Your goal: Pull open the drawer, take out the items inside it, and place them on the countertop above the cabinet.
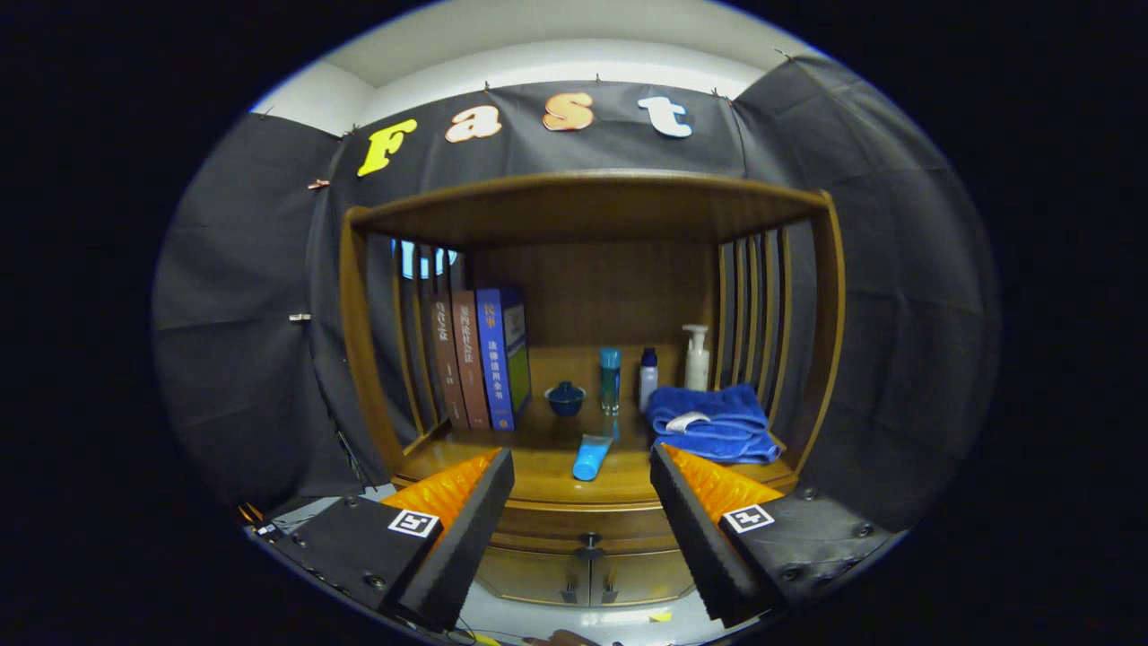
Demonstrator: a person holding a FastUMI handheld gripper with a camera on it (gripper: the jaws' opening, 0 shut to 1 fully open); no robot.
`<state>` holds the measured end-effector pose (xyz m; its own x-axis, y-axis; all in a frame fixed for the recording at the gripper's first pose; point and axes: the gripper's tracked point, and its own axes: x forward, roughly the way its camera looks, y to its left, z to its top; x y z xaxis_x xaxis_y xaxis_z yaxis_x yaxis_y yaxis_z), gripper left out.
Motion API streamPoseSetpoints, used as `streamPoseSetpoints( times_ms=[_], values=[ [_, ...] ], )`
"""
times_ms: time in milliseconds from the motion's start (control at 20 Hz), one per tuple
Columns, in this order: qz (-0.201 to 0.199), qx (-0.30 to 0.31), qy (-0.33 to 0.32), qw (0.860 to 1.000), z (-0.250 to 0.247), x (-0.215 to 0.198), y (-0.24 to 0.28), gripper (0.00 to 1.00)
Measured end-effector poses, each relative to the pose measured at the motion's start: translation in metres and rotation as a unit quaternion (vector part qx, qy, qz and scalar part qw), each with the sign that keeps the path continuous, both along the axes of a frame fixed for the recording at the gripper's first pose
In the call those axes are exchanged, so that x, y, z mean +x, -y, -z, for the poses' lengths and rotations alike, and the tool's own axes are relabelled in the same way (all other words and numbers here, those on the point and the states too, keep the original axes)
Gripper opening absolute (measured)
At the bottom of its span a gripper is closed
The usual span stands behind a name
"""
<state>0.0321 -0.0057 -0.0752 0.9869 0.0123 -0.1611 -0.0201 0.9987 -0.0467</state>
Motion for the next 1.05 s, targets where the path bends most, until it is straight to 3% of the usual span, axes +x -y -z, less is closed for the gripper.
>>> streamPoseSetpoints(
  times_ms=[450, 1050],
  values=[
    [-0.022, -0.018, 0.059, 0.998, -0.050, -0.060, -0.028, 0.99],
    [-0.009, -0.024, 0.034, 0.999, -0.037, -0.058, -0.016, 0.97]
  ],
)
